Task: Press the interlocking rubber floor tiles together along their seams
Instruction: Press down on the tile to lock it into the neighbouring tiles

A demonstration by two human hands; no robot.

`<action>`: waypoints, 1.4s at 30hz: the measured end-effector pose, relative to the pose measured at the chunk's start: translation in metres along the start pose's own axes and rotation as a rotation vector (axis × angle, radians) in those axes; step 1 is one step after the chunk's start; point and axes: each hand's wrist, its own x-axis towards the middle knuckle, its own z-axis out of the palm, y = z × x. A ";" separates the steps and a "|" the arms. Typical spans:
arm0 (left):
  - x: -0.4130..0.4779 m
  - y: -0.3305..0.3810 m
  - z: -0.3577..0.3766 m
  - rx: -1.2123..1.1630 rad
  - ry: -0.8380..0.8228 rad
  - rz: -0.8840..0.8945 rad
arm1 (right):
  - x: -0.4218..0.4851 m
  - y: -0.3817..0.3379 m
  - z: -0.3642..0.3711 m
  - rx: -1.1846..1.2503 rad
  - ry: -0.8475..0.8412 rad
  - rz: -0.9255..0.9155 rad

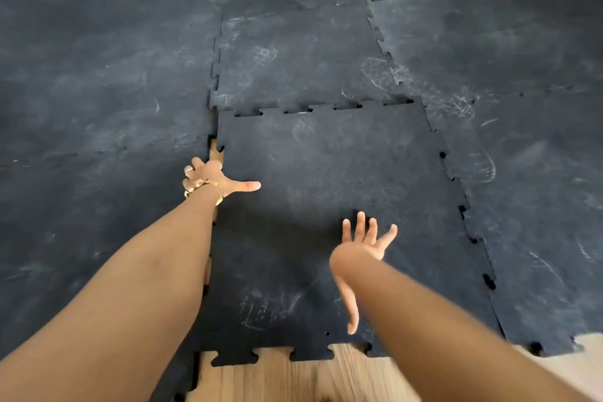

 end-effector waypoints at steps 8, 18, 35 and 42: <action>-0.010 -0.005 -0.015 0.131 0.019 0.154 | -0.040 -0.052 0.035 0.246 0.092 -0.161; -0.029 -0.041 -0.002 0.227 0.005 0.204 | -0.057 -0.068 0.042 0.242 0.115 -0.139; -0.045 -0.049 0.044 -0.068 0.059 0.193 | -0.064 -0.065 0.044 0.116 0.029 -0.151; -0.046 -0.037 0.075 0.029 0.342 0.164 | -0.034 0.018 -0.050 0.684 0.475 -0.151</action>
